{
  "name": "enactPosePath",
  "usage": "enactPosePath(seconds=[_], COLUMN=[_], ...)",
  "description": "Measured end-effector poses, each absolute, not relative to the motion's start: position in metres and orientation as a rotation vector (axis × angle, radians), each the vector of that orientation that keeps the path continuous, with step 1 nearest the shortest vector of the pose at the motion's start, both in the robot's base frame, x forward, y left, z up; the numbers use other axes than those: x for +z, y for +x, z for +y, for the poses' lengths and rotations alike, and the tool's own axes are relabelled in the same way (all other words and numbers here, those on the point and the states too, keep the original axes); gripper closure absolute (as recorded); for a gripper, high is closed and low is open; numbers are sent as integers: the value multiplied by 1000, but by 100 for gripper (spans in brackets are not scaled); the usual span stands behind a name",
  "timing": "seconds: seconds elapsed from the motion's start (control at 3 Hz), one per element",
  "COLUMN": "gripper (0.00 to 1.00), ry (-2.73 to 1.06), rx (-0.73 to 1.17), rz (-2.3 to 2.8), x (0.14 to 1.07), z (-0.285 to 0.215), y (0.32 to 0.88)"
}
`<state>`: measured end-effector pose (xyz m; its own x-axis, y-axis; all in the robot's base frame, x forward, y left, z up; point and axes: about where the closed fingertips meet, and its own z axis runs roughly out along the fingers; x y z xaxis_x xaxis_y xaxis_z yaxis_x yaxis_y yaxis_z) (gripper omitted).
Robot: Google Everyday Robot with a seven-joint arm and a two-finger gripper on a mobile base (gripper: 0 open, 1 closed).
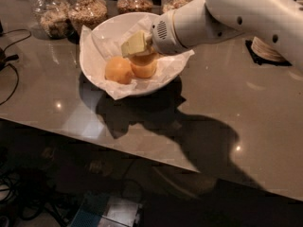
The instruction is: Pick orange from white bowl
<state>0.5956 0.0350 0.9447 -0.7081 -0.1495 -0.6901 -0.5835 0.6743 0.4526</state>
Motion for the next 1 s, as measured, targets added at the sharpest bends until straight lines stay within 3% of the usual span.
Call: enactPosePath(seconds=[0.33,0.67,1.0], gripper=[100,100,100], ry=[-659,-760,-834], rx=[1135,1170,1052], rz=[2149,2025,1920], x=[964,992,1017], z=[37,11,-33], y=[552,503,467])
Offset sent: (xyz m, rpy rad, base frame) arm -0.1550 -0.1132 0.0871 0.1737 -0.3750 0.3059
